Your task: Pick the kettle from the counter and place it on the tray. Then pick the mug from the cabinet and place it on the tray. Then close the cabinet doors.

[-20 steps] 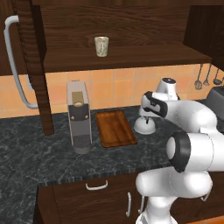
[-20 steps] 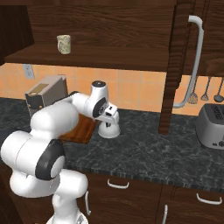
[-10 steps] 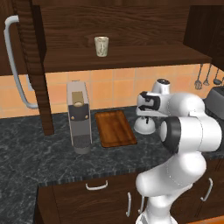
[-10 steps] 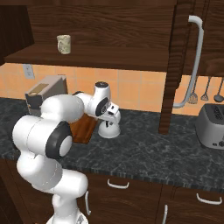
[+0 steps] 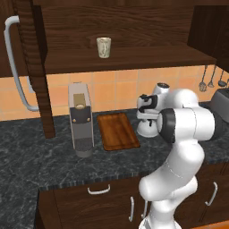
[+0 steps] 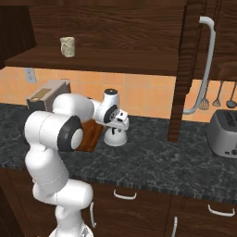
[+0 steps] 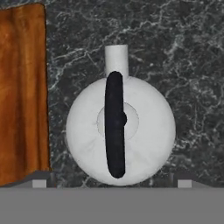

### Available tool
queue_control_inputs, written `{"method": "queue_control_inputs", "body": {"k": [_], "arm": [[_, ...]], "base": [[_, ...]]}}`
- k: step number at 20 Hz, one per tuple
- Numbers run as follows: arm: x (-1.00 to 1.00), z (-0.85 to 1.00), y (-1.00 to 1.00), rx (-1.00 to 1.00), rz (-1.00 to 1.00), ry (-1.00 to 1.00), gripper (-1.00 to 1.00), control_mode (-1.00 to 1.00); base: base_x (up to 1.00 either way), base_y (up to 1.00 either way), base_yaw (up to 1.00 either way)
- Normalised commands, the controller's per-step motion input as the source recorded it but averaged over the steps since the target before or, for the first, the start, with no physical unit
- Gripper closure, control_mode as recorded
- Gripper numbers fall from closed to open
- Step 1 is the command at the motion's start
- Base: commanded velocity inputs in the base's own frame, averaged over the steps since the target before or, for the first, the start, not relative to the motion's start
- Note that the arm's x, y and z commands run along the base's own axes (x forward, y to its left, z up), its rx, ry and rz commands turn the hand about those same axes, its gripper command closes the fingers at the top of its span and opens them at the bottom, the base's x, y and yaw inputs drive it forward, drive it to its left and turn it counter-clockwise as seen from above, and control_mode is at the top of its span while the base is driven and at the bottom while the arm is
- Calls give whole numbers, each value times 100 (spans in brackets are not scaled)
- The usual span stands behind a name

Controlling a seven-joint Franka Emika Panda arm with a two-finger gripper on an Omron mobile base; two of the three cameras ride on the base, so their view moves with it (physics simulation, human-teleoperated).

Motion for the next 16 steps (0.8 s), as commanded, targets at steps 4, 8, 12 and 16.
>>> {"method": "queue_control_inputs", "body": {"k": [4, 8, 12, 16], "arm": [[35, -25, -1, 0, 2, 0, -100, -100], [24, -24, -9, 0, 2, 1, -100, -100], [3, -27, 0, -1, 0, 1, 100, -100], [0, -24, 7, -4, 0, 0, 100, -100]], "base": [[0, 0, 0], [0, 0, 0], [0, 0, 0], [0, 0, 0]]}}
